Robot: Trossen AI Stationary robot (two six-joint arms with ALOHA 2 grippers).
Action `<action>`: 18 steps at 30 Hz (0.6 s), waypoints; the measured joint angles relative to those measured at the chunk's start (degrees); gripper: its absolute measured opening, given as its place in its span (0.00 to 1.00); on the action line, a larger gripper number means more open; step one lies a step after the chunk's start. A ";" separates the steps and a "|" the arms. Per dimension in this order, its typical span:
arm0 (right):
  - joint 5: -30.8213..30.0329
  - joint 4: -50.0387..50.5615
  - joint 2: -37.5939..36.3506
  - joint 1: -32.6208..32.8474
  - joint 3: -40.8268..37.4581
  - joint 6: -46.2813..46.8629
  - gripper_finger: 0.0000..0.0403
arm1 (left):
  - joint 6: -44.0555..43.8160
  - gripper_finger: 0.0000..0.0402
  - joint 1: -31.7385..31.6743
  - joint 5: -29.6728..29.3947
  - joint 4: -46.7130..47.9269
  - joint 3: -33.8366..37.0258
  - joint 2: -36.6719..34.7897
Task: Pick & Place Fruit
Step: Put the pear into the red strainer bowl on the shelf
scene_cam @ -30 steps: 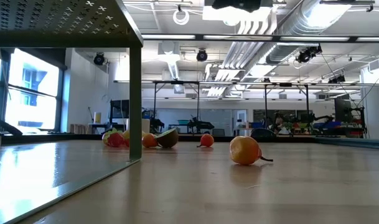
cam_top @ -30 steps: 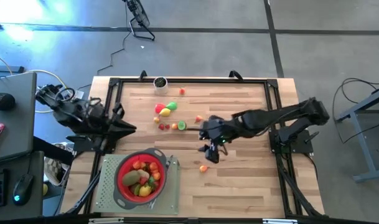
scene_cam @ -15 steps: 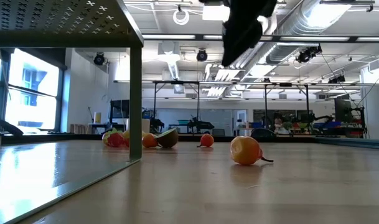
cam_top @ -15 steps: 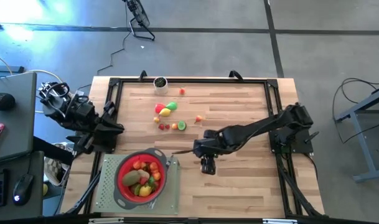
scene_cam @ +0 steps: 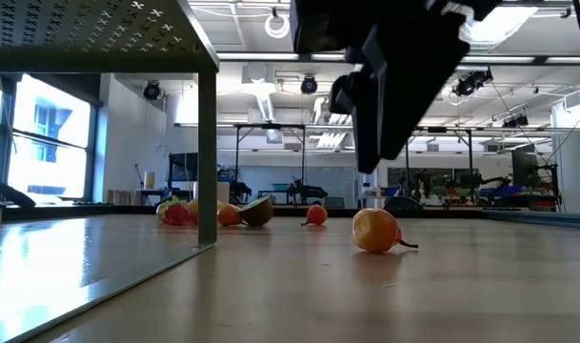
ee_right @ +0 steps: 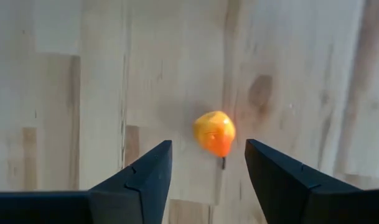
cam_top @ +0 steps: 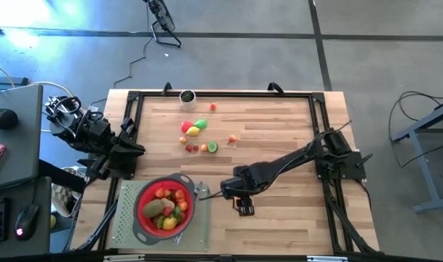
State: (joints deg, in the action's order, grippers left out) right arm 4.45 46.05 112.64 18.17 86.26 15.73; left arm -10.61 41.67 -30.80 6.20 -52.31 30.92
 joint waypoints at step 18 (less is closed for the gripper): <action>-5.56 -3.36 6.50 1.63 0.00 3.63 0.51 | -0.15 0.07 -0.02 0.01 -0.01 0.00 0.00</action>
State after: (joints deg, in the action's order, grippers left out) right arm -1.12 42.69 119.14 19.81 86.26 19.36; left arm -10.76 41.65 -30.79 6.19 -52.31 30.92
